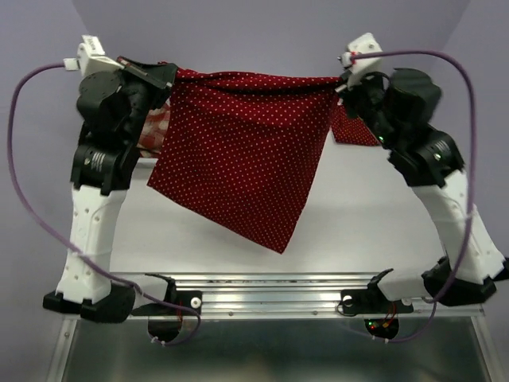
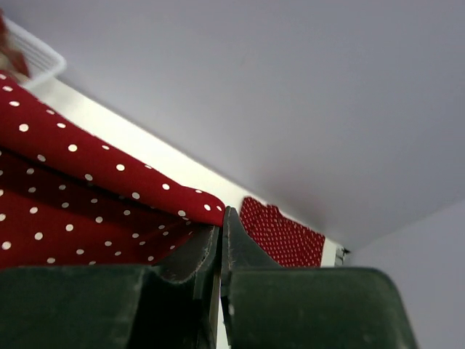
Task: Fold and stack the skirts
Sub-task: Flatten the skirt out
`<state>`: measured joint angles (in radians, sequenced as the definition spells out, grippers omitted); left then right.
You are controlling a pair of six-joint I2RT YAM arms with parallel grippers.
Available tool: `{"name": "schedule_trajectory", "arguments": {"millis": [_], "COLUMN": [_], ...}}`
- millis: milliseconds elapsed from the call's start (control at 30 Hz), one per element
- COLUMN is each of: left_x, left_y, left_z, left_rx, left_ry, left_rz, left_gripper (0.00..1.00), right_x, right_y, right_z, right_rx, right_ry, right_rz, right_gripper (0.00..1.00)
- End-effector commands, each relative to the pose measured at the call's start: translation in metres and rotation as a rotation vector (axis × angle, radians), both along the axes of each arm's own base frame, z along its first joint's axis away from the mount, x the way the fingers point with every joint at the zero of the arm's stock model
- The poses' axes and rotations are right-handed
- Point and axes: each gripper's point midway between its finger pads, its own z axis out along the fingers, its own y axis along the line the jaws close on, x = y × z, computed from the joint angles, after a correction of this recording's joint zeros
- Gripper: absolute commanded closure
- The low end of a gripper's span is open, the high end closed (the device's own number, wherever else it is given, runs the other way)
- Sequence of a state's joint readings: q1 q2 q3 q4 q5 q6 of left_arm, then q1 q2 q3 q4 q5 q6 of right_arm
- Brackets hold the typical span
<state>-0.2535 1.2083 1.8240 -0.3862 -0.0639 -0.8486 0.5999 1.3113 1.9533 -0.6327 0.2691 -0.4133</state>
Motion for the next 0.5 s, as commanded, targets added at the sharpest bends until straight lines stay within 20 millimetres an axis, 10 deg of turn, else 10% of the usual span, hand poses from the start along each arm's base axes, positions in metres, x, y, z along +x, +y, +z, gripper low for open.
{"name": "schedule_trajectory", "arguments": {"millis": [0,133,200,233,267,367,433,467], "left_x": [0.069,0.120,0.156,0.148,0.166,0.164,0.175,0.167], "left_y": [0.003,-0.011,-0.022,-0.021,-0.027,-0.041,-0.051,-0.050], "left_z": [-0.054,-0.046,-0.060,-0.009,-0.020,0.012,-0.024,-0.012], "left_rx": [0.066,0.125,0.147,0.125,0.135,0.141,0.147,0.138], "left_ry": [0.138,0.127,0.166,0.053,0.074,-0.065,-0.012,-0.069], "left_rz": [0.095,0.065,0.009,0.005,-0.007,-0.087,-0.159,-0.164], "left_gripper": [1.00,1.00,1.00,1.00,1.00,1.00,1.00,1.00], "right_x": [0.082,0.145,0.154,0.160,0.171,0.164,0.159,0.157], "right_y": [-0.035,-0.056,-0.063,-0.067,-0.067,-0.069,-0.067,-0.066], "right_z": [-0.044,-0.055,-0.013,-0.002,-0.001,0.028,0.027,0.014], "right_rx": [-0.114,-0.111,-0.079,-0.088,-0.098,-0.101,-0.093,-0.103], "right_ry": [0.068,0.086,-0.010,-0.038,-0.049,-0.133,-0.129,-0.094], "right_rz": [-0.266,-0.294,-0.323,-0.332,-0.332,-0.303,-0.287,-0.275], "right_gripper": [0.99,0.99,0.99,0.99,0.99,0.99,0.99,0.99]}}
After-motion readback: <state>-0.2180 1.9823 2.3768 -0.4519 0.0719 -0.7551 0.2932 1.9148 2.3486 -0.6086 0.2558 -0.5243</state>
